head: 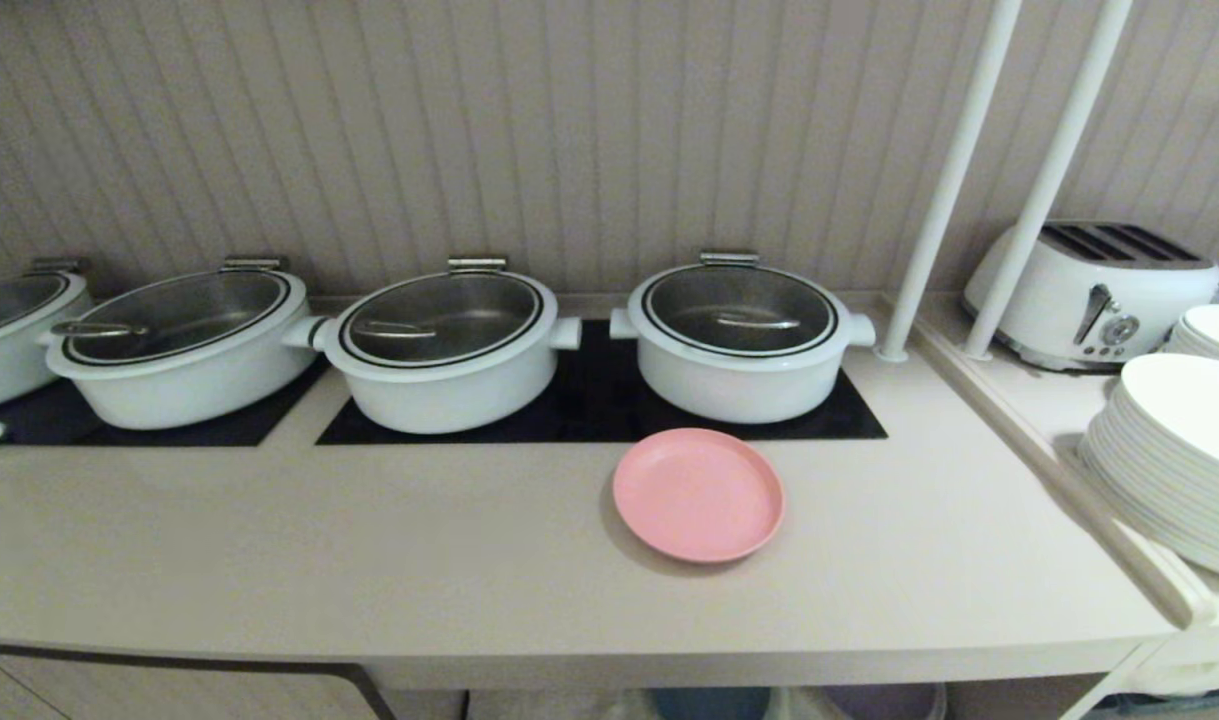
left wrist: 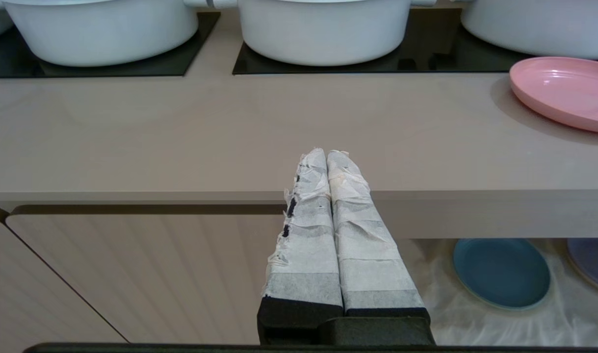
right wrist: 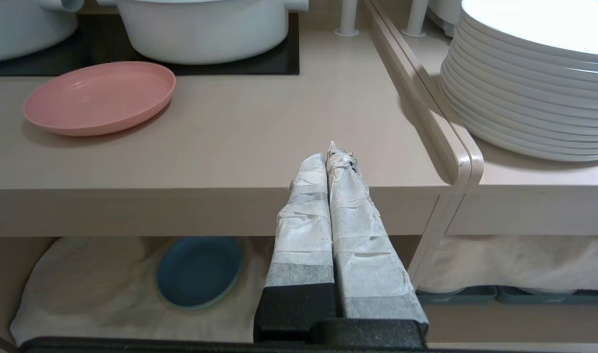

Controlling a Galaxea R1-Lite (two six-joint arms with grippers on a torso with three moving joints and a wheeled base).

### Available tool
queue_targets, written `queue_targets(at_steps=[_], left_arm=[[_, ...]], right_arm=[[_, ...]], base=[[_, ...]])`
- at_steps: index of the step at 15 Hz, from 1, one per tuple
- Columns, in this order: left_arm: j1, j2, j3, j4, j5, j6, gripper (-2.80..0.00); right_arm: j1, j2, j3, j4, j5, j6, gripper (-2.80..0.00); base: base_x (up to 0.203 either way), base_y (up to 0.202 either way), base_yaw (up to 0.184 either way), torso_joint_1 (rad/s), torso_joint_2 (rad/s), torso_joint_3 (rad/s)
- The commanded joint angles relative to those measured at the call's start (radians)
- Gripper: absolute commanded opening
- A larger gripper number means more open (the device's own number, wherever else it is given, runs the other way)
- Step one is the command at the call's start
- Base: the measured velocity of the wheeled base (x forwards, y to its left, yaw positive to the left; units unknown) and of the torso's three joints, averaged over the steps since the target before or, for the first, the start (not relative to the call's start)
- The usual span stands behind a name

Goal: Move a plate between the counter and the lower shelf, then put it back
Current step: Pick up the plate

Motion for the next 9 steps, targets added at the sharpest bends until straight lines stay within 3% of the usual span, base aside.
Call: queue_targets(at_steps=[1,9], left_arm=[[0.0,0.0,0.0,0.0,0.0,0.0,-2.8],[0.0,0.0,0.0,0.0,0.0,0.0,-2.8]], right_arm=[[0.0,0.0,-0.003,0.002,0.0,0.0,-2.8],[0.0,0.012,-0.057,0.083,0.002,0.0,-2.8]], base=[[0.0,0.0,0.0,0.0,0.0,0.0],[0.0,0.0,0.0,0.0,0.0,0.0]])
